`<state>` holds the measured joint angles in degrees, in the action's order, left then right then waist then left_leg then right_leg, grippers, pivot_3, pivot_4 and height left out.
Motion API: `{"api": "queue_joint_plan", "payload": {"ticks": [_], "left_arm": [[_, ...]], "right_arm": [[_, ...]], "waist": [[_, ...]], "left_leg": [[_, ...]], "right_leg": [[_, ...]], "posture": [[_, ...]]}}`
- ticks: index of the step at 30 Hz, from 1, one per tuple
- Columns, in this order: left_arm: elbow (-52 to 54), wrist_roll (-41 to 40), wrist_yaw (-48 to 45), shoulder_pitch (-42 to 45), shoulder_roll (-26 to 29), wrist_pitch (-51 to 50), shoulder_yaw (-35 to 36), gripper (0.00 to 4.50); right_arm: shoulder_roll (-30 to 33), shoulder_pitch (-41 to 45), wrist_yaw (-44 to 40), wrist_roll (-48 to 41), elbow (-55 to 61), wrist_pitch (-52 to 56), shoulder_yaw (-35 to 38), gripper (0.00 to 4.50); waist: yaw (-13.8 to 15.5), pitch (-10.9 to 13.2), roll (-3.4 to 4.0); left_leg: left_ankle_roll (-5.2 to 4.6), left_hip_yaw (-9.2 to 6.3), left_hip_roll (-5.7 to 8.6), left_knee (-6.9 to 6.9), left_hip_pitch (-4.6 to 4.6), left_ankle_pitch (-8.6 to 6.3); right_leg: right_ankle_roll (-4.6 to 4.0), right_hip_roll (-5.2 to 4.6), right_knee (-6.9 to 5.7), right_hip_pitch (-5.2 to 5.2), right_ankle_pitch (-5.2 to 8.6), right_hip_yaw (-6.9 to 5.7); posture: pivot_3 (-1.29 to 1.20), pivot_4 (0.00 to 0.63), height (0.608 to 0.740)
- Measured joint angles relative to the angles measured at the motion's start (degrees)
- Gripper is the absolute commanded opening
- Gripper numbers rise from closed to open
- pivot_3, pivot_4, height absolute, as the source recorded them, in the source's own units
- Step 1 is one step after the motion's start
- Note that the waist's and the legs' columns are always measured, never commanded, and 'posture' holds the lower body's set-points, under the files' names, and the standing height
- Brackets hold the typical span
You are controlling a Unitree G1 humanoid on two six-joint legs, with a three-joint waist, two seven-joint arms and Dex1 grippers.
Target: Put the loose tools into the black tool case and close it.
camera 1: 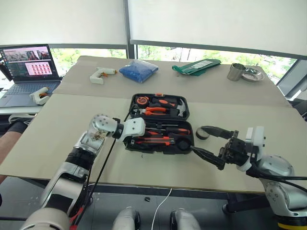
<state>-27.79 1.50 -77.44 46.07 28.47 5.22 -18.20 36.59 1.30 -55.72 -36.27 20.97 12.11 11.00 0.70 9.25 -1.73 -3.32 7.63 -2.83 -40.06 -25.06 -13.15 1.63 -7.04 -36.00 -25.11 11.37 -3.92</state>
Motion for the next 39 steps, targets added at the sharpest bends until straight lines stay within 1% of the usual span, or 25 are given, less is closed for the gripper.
{"api": "queue_joint_plan", "payload": {"ticks": [4, 9, 11, 12, 13, 14, 16, 17, 21, 25, 27, 28, 30, 32, 33, 34, 36, 38, 39], "left_arm": [[-1.4, 0.99, -0.61, 1.06, 0.21, 1.36, -0.83, 1.75], [-2.63, 1.26, -0.89, 1.42, 0.25, 2.85, -0.87, 1.75], [-3.02, 1.42, -1.03, 1.74, 0.24, 3.44, -1.16, 2.74], [-3.08, 1.42, -1.03, 1.97, 0.18, 3.35, -1.13, 2.98], [-3.09, 1.45, -1.07, 2.43, 0.12, 3.09, -1.15, 3.36], [-3.09, 1.44, -1.24, 2.76, 0.06, 3.08, -1.15, 3.61], [-3.13, 1.08, -1.65, 2.92, -0.15, 3.43, -1.04, 4.33], [-3.5, 0.5, -1.98, 2.92, -0.42, 4.5, -0.75, 4.42], [-4.57, -3.45, -3.41, 2.71, -2.07, 5.36, 1.17, 4.42], [-4.27, -8.64, -3.4, 2.75, -2.93, 2.55, 5.42, 4.42], [-4.02, -10.44, -3.48, 2.77, -3.11, 1.66, 6.74, 3.9], [-3.58, -11.1, -3.65, 2.76, -3.26, 0.86, 7.19, 3.74], [-1.94, -12.49, -4.38, 2.03, -3.42, 0.43, 7.63, 3.0], [-1.18, -11.87, -4.83, 0.41, -3.32, 2.79, 7.04, 2.31], [-1.16, -11.26, -4.59, -0.5, -3.5, 3.7, 6.67, 1.88], [-1.15, -10.56, -3.99, -1.48, -3.83, 4.27, 6.35, 1.62], [-1.1, -9.96, -3.02, -2.58, -4.5, 4.7, 5.67, 0.76], [-0.63, -9.33, -2.47, -3.58, -4.77, 4.97, 5.3, 0.16], [-0.54, -9.11, -2.17, -3.96, -4.84, 5.03, 4.99, 0.07]], "right_arm": [[2.63, -0.59, -1.57, 0.0, -0.03, 0.15, 1.45, 4.5], [3.58, -1.09, -2.31, -0.01, -0.38, 0.15, 2.52, 4.5], [3.63, -1.06, -2.66, -0.01, -0.45, 0.15, 2.82, 4.5], [3.63, -0.99, -2.76, -0.01, -0.6, 0.15, 2.83, 4.5], [3.62, -0.83, -2.85, 0.0, -0.84, 0.15, 2.83, 4.5], [3.63, -0.51, -2.96, 0.0, -1.1, 0.16, 2.83, 4.5], [3.82, -0.1, -3.21, 0.0, -1.42, 0.27, 2.82, 4.5], [4.19, 0.22, -3.51, 0.0, -1.73, 0.37, 2.82, 4.5], [4.99, 0.76, -4.31, 0.0, -2.45, 0.52, 2.83, 4.5], [5.05, 0.74, -5.02, -0.01, -2.61, 0.58, 2.84, 4.5], [5.1, 0.73, -5.2, -0.01, -2.67, 0.63, 2.85, 4.5], [5.1, 0.74, -5.26, -0.01, -2.81, 0.65, 2.87, 4.5], [5.1, 0.76, -5.29, -0.01, -3.13, 0.78, 2.88, 4.5], [5.09, 0.79, -5.27, -0.02, -3.25, 0.83, 2.89, 4.5], [5.09, 0.79, -5.26, -0.02, -3.37, 0.83, 2.9, 4.5], [5.09, 0.79, -5.21, -0.02, -3.49, 0.83, 2.89, 4.5], [4.93, 0.8, -4.97, -0.02, -3.53, 0.83, 2.89, 4.5], [4.64, 0.89, -4.84, -0.01, -3.53, 0.83, 2.89, 4.5], [4.61, 0.89, -4.82, -0.02, -3.53, 0.83, 2.89, 4.5]], "waist": [[0.0, 0.0, 0.0], [-0.02, 0.0, 0.0], [0.0, 0.0, 0.0], [0.0, 0.0, 0.0], [0.0, 0.0, 0.0], [-0.04, 0.0, 0.0], [-0.07, 0.0, 0.01], [-0.08, 0.0, 0.01], [-0.02, 0.0, 0.0], [-0.01, 0.0, 0.0], [-0.01, 0.0, 0.0], [-0.01, 0.0, 0.0], [-0.01, 0.0, 0.0], [-0.01, -0.01, 0.01], [-0.01, -0.01, 0.01], [0.0, -0.01, 0.01], [0.01, 0.0, 0.01], [0.01, 0.0, 0.01], [0.01, -0.01, 0.01]], "left_leg": [[-0.01, -0.01, 0.0, 0.01, 0.0, 0.0], [0.0, -0.01, -0.01, -0.01, 0.0, 0.0], [0.0, -0.01, -0.01, -0.01, 0.0, 0.0], [0.0, -0.01, -0.01, -0.01, 0.0, 0.0], [0.0, -0.01, 0.0, -0.01, 0.0, 0.0], [-0.02, 0.0, 0.0, 0.0, 0.0, -0.01], [-0.05, 0.01, 0.0, 0.01, 0.0, -0.03], [-0.06, 0.01, 0.0, 0.02, 0.0, -0.04], [-0.08, 0.04, 0.0, 0.0, -0.02, -0.06], [-0.08, 0.01, -0.01, -0.11, -0.02, -0.05], [-0.08, 0.0, -0.01, -0.16, -0.02, -0.05], [-0.08, -0.01, -0.01, -0.18, -0.02, -0.05], [-0.09, -0.01, -0.01, -0.2, -0.02, -0.05], [-0.08, -0.01, -0.01, -0.19, -0.01, -0.05], [-0.08, -0.01, -0.01, -0.19, -0.01, -0.05], [-0.08, -0.01, 0.0, -0.2, -0.01, -0.05], [-0.09, -0.01, -0.01, -0.21, -0.01, -0.05], [-0.09, -0.01, -0.01, -0.21, -0.01, -0.06], [-0.09, -0.01, -0.01, -0.21, -0.01, -0.06]], "right_leg": [[-0.01, 0.0, 0.0, 0.0, 0.0, 0.0], [-0.01, 0.0, -0.01, 0.0, 0.0, 0.0], [0.0, 0.0, -0.01, 0.0, 0.0, 0.0], [0.0, 0.01, -0.01, 0.0, 0.0, 0.0], [0.0, 0.01, 0.0, 0.0, 0.0, 0.0], [0.0, 0.0, 0.0, 0.0, 0.0, 0.02], [0.01, 0.0, 0.01, 0.0, 0.02, 0.02], [0.02, 0.0, 0.02, 0.0, 0.03, 0.02], [0.02, 0.0, 0.03, 0.0, 0.03, 0.02], [0.03, 0.0, -0.03, 0.01, 0.02, 0.01], [0.04, 0.0, -0.06, 0.03, 0.01, 0.01], [0.04, 0.0, -0.06, 0.03, 0.01, 0.01], [0.05, 0.0, -0.06, 0.05, 0.0, 0.01], [0.04, 0.0, -0.06, 0.06, 0.0, 0.01], [0.03, 0.0, -0.07, 0.06, 0.0, 0.01], [0.03, 0.0, -0.07, 0.06, -0.01, 0.01], [0.03, 0.0, -0.07, 0.06, -0.01, 0.01], [0.03, 0.0, -0.07, 0.06, -0.01, 0.01], [0.03, 0.0, -0.06, 0.06, -0.01, 0.01]], "posture": [[0.0, 0.15, 0.739], [0.0, 0.15, 0.739], [0.0, 0.15, 0.739], [0.0, 0.15, 0.739], [0.0, 0.15, 0.739], [0.0, 0.15, 0.739], [0.0, 0.15, 0.739], [0.0, 0.15, 0.739], [0.0, 0.15, 0.739], [0.0, 0.15, 0.739], [0.0, 0.15, 0.739], [0.0, 0.15, 0.739], [0.0, 0.15, 0.739], [0.0, 0.15, 0.739], [0.0, 0.15, 0.739], [0.0, 0.15, 0.739], [0.0, 0.15, 0.739], [0.0, 0.15, 0.739], [0.0, 0.15, 0.739]]}}
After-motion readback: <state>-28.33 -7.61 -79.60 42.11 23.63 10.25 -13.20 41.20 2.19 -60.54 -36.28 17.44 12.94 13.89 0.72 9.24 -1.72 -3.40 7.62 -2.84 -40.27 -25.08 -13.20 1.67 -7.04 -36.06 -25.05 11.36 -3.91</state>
